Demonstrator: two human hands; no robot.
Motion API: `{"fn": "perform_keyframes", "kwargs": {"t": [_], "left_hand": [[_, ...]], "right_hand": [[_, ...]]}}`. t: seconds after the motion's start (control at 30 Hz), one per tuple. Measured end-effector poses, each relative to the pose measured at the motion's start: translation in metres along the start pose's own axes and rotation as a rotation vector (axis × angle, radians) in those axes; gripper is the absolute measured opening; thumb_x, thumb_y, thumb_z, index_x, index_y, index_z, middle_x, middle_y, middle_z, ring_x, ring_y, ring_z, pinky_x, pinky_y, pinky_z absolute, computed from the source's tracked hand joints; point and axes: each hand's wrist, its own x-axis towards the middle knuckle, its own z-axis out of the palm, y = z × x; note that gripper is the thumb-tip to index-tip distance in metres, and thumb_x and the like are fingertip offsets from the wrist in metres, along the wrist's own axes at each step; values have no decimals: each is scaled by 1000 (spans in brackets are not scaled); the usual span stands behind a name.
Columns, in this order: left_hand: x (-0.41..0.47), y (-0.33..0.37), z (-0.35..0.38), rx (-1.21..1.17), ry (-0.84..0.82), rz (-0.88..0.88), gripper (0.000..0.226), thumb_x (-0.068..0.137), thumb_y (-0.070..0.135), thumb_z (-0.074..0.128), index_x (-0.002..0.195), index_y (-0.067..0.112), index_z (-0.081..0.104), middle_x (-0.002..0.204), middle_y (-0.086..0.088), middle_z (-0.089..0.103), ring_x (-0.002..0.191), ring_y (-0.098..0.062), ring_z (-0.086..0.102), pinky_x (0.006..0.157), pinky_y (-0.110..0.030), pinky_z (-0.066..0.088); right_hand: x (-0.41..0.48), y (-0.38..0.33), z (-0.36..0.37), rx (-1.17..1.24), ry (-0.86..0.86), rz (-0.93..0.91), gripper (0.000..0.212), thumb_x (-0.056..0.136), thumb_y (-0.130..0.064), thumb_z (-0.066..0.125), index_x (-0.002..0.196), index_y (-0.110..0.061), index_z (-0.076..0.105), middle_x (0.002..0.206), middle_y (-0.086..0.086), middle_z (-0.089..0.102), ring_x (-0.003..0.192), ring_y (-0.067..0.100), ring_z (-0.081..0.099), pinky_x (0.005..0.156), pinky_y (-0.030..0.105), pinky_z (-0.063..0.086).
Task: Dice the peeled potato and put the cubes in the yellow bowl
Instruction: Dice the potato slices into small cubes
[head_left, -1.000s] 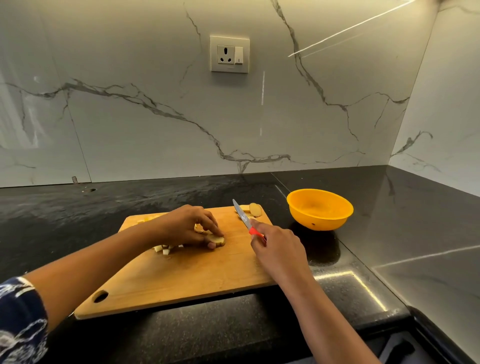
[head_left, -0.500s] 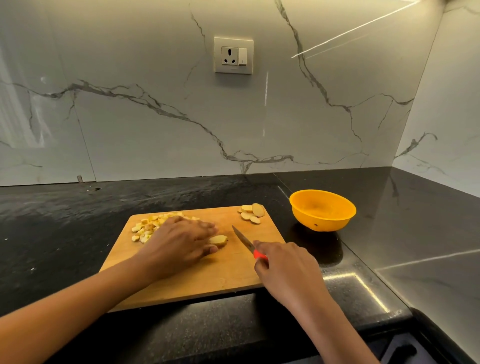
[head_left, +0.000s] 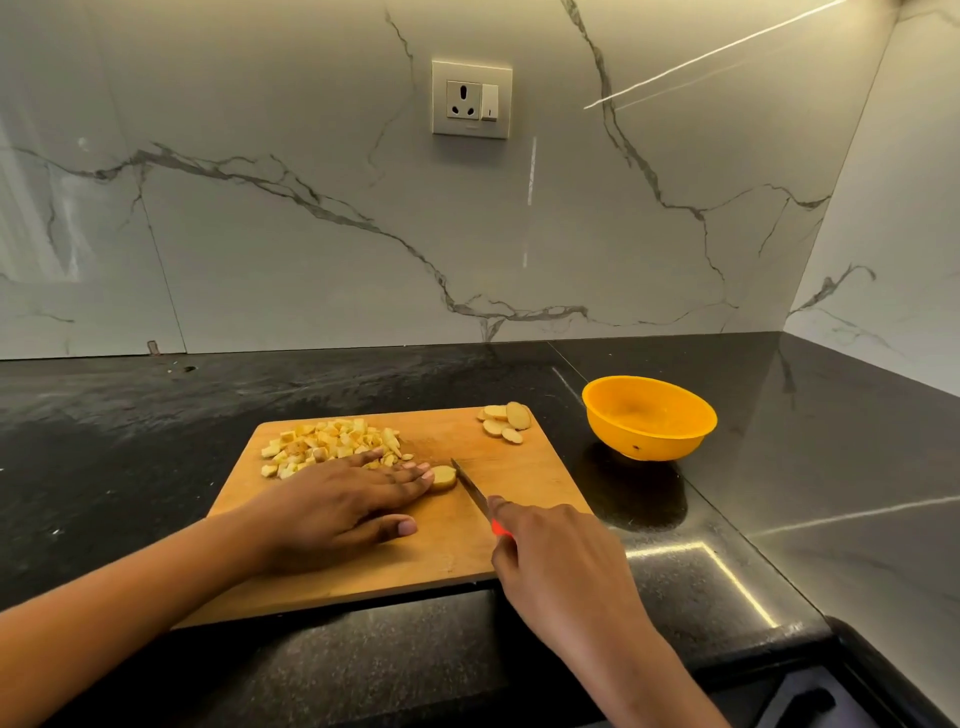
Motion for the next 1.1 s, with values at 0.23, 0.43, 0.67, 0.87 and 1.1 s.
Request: {"fn": "perform_keyframes", "kwargs": {"t": [0.23,0.43,0.67,0.87,1.1], "left_hand": [[-1,1,2,11,19,3,74,77,73,-6,142,39,-2,149,26,2,135,14,-3,101,-5,-17],[-7,-1,2,-47,50,24,77,74,80,-10,141,43,-3,149,27,0,135,16,-4,104,-4,-14],[-5,-7,1,-56,-36,58,72,76,82,-2,140,50,-5,150,31,-4,139,10,-4,114,-16,-3],[0,-8,-3,-100,-29,75,70,78,80,3,141,48,2,148,32,5,135,17,0,106,-5,-10],[-2,-5,1,-45,-13,66,72,79,78,0,143,44,-1,150,29,0,136,17,-4,108,-8,-11]], "right_hand": [[0,-2,-3,-7,31,11,48,101,-36,32,148,-34,28,109,-3,63,89,15,53,66,27,35],[-3,-6,-7,18,44,-8,49,101,-37,34,149,-36,25,107,-4,64,86,15,54,65,27,38],[1,-9,-6,-29,12,-51,49,101,-36,34,149,-34,25,109,-2,62,86,15,48,66,28,33],[22,-12,0,-116,-99,-82,45,101,-28,35,147,-26,33,113,3,60,100,22,54,68,30,34],[-18,-7,-15,-49,-96,-103,50,102,-34,31,151,-32,19,106,-1,61,79,17,43,57,28,32]]}}
